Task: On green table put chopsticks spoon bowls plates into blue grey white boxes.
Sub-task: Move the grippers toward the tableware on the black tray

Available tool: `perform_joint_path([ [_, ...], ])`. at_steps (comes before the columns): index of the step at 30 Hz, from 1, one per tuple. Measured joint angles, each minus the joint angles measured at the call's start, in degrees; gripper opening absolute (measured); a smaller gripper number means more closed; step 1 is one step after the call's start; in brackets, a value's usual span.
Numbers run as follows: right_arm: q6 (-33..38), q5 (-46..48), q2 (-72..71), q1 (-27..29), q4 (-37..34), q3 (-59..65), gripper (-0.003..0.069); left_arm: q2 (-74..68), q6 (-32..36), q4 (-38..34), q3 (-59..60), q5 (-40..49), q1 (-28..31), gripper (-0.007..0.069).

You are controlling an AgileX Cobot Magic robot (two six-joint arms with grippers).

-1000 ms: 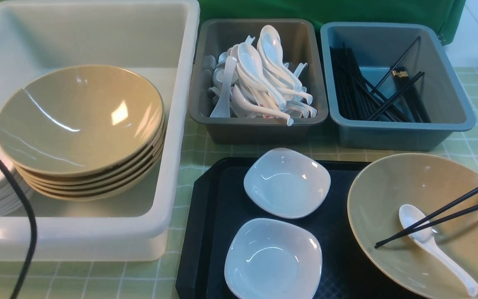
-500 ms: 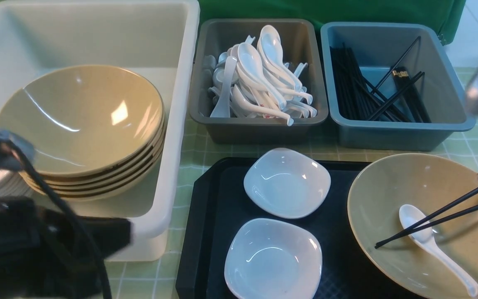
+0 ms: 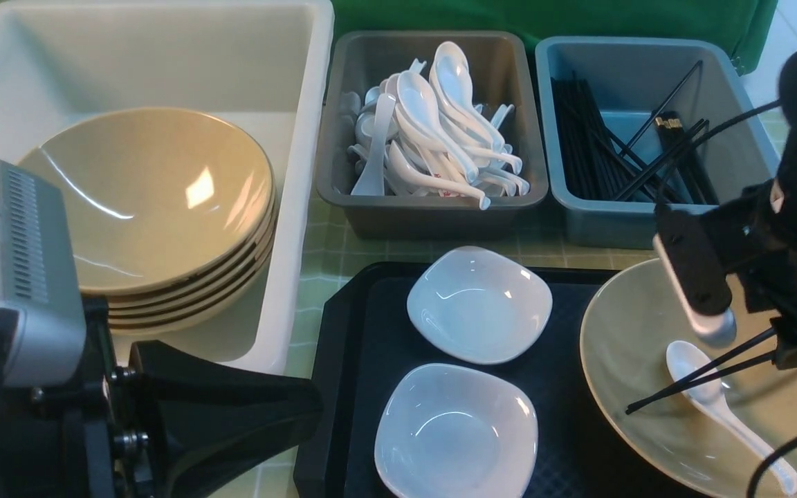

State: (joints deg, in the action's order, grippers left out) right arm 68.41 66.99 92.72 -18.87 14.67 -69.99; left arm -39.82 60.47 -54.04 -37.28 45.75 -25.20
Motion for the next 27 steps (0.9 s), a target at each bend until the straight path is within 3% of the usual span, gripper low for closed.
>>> perform_joint_path([
  [5,2.3,-0.2,3.6,0.0,0.4,-0.1,0.0438,0.0,0.1,0.0,0.0,0.0,0.0,-0.0001],
  [18,-5.2,-2.2,10.8,0.0,7.2,-0.2,0.0418,0.0,-0.2,0.0,0.0,0.9,0.0,-0.0001],
  [20,-5.8,-2.2,10.8,0.0,7.6,-0.2,0.0382,0.0,-0.2,-0.1,0.0,0.9,0.0,-0.0001],
  [27,-7.2,-2.1,10.8,0.0,7.9,-0.2,0.006,0.0,-0.2,-0.1,0.0,0.9,0.0,-0.0001],
])
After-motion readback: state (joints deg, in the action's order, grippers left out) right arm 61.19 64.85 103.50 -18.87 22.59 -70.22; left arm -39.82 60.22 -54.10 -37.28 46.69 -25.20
